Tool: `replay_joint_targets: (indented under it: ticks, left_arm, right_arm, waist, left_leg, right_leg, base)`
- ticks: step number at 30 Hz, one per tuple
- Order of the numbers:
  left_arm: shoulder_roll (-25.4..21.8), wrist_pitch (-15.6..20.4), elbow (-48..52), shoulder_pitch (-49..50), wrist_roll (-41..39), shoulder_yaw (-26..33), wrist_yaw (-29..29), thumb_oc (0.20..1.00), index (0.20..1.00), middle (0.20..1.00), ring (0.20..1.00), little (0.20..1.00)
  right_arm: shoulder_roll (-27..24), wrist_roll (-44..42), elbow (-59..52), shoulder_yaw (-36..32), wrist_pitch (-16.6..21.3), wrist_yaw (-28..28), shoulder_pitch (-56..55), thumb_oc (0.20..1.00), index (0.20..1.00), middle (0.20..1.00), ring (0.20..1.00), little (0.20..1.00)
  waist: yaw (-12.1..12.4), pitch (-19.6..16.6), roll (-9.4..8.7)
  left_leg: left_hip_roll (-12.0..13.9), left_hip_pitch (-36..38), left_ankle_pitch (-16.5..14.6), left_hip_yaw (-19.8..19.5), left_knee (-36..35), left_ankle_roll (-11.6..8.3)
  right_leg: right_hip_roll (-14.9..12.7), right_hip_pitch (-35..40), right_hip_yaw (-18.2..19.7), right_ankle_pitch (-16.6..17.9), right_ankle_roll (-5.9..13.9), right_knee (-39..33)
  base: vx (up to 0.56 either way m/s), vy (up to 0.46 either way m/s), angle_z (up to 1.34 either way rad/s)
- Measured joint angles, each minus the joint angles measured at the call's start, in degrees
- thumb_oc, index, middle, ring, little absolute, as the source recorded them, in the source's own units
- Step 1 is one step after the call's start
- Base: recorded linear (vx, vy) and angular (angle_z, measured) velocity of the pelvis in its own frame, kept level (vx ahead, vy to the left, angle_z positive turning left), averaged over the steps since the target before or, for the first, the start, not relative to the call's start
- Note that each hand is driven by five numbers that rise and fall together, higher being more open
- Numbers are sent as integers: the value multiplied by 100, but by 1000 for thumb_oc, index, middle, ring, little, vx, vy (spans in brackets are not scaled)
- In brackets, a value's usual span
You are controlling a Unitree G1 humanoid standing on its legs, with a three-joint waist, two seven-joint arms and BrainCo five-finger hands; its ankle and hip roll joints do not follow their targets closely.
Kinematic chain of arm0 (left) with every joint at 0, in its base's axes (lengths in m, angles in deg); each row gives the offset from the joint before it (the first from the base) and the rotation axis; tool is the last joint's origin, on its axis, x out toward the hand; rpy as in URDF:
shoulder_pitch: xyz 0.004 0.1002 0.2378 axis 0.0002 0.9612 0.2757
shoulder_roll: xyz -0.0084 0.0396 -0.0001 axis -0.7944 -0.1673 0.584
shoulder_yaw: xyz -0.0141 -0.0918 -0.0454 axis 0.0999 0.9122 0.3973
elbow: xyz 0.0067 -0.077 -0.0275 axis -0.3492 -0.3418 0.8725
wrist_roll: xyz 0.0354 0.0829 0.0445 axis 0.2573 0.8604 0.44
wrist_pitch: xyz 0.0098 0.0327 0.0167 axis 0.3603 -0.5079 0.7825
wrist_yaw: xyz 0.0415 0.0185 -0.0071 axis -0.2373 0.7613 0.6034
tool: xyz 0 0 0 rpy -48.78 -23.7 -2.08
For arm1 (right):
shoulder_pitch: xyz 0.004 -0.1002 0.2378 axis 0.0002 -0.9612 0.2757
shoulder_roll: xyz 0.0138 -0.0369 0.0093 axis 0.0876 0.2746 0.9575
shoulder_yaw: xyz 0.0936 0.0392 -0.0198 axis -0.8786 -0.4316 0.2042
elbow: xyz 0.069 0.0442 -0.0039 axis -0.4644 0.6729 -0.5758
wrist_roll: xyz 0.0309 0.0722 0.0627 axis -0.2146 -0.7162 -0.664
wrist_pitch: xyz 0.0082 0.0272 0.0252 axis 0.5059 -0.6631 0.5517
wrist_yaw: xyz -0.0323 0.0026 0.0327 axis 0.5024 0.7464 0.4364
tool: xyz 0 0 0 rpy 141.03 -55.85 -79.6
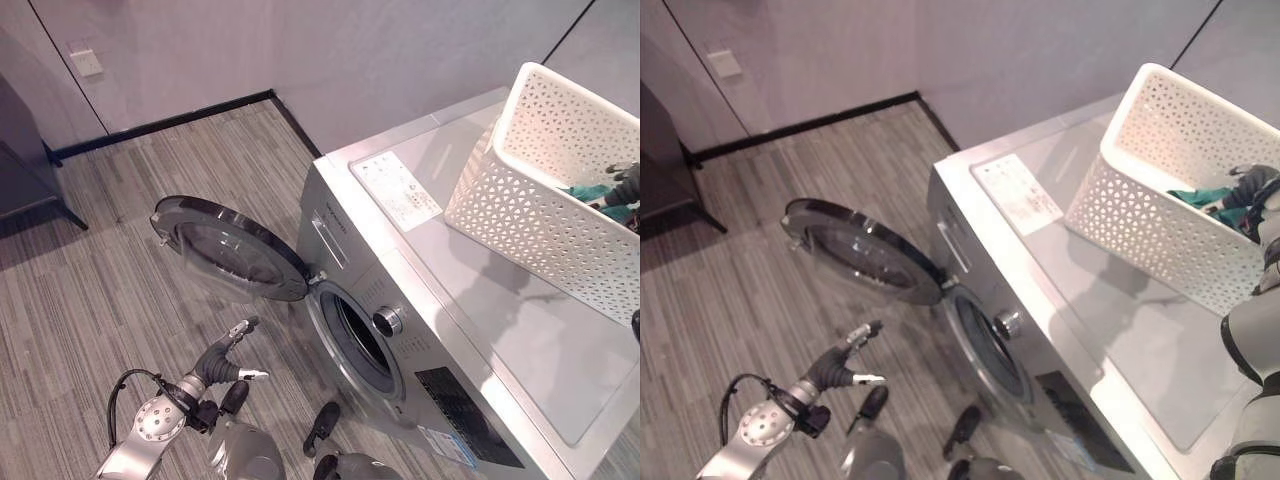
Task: Grab the laundry basket,head to the washer,open it,put in the laundry and shut it.
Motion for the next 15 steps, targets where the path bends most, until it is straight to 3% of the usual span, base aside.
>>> replay_joint_targets:
  ticks: [2,5,8,11,12,15]
  left_arm:
    - [1,-2,-2,70,4,30,-3,1000,1000,1000,1000,1000]
    - [37,-6,-8,176,9,34,-79,1000,1000,1000,1000,1000]
    - [142,-4,-16,171,25,18,-119,1000,1000,1000,1000,1000]
    - [254,-2,-24,95,61,-61,-155,1000,1000,1000,1000,1000]
    - [304,5,-22,-27,75,-107,-177,1000,1000,1000,1000,1000]
    - [259,11,-22,-161,232,-71,-195,1000,1000,1000,1000,1000]
  right_arm:
    - [-18,-53,-671,233,-79,-389,-291,1000,1000,1000,1000,1000]
    - [-523,-267,-2307,823,-321,-728,-356,1000,1000,1000,1000,1000]
    - [-1393,-797,-4665,1252,-715,-1099,-474,1000,1000,1000,1000,1000]
    - [-1649,-1479,-5543,1358,-868,-1482,-558,1000,1000,1000,1000,1000]
    - [-1951,-1943,-6030,1505,-954,-1615,-503,1000,1000,1000,1000,1000]
    - [-2064,-2395,-6145,1723,-1004,-1631,-490,1000,1000,1000,1000,1000]
  waist:
    - [12,38,-73]
    - [-7,35,-174]
    - [-24,-8,-305]
    - [-33,-97,-445]
    - [-35,-138,-502]
    - [-35,-192,-575]
  left_leg:
    - [50,-2,-4,12,-22,3]
    - [132,54,-8,47,-85,10]
    - [191,106,-8,103,-112,9]
    - [212,178,-9,204,-113,8]
    - [233,201,-9,212,-169,8]
    - [223,201,-9,214,-174,6]
  right_leg:
    - [36,-12,-2,0,0,-1]
    - [95,-6,2,1,1,-19]
    - [146,14,29,0,0,-47]
    - [161,55,82,1,-4,-48]
    - [169,53,82,0,-4,-48]
    - [154,53,83,1,-3,-48]
  base:
    - [-5,-36,0]
    - [-11,-12,-6]
    - [-12,-14,-7]
    - [3,-10,-9]
    - [3,4,-3]
    - [0,0,0]
